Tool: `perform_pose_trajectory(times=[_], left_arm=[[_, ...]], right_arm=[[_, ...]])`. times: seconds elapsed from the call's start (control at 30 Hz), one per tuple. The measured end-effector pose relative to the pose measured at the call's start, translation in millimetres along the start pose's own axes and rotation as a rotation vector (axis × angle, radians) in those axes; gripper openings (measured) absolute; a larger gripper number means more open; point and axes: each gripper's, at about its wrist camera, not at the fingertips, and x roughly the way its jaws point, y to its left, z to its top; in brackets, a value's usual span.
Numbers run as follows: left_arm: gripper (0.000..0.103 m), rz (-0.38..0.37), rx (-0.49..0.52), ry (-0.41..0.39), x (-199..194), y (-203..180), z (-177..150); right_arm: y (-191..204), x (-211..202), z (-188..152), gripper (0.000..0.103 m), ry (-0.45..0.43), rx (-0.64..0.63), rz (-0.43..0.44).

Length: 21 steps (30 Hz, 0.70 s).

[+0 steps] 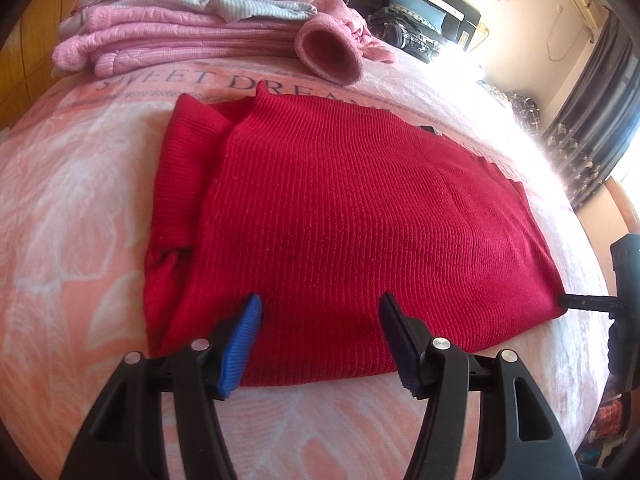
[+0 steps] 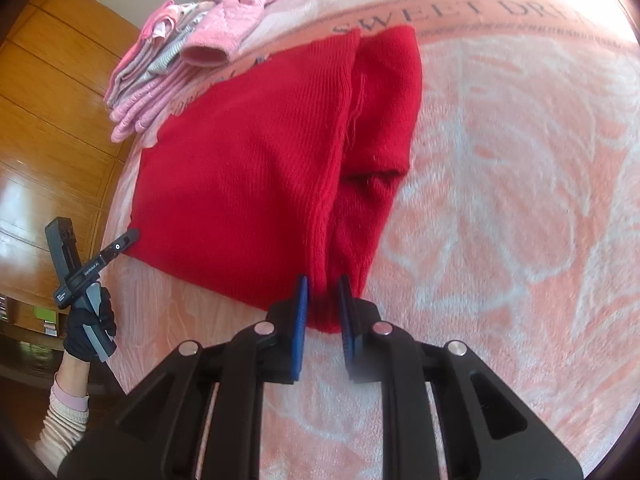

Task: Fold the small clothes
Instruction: 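Press the folded sweater flat with both tools, then grasp the folded edge with the right tool and fold it over the body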

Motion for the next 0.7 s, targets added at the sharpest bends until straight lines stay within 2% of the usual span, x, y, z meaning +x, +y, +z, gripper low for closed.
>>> perform_pose_trajectory(times=[0.07, 0.13, 0.23, 0.37, 0.43, 0.5, 0.63, 0.7], left_arm=[[0.062, -0.002, 0.007, -0.022, -3.7, -5.2, 7.9], [0.062, -0.005, 0.021, -0.041, -4.3, -11.8, 15.7], [0.062, -0.027, 0.015, -0.060, 2.6, -18.9, 25.5], [0.062, -0.033, 0.002, -0.040, 23.6, -22.0, 31.1], [0.063, -0.028, -0.003, -0.038, 31.2, -21.5, 30.4], [0.065, -0.027, 0.008, -0.043, 33.3, -22.5, 29.6], [0.068, -0.020, 0.041, -0.044, 33.9, -26.2, 27.0], [0.068, -0.026, 0.029, -0.048, 34.4, -24.7, 26.2]], right_arm=[[-0.4, -7.2, 13.9, 0.018, -0.047, 0.017, 0.004], [-4.7, -4.5, 30.4, 0.025, -0.065, 0.063, 0.023], [-8.2, 14.8, 53.0, 0.026, -0.042, 0.081, -0.032], [-14.7, 36.2, 74.8, 0.026, -0.031, 0.127, -0.040], [-16.1, 44.4, 81.4, 0.013, -0.011, 0.134, -0.042], [-15.0, 42.8, 84.9, 0.007, -0.026, 0.133, -0.042], [-20.7, 42.8, 82.3, 0.004, -0.021, 0.149, -0.123], [-25.1, 46.4, 78.8, 0.004, -0.021, 0.156, -0.118]])
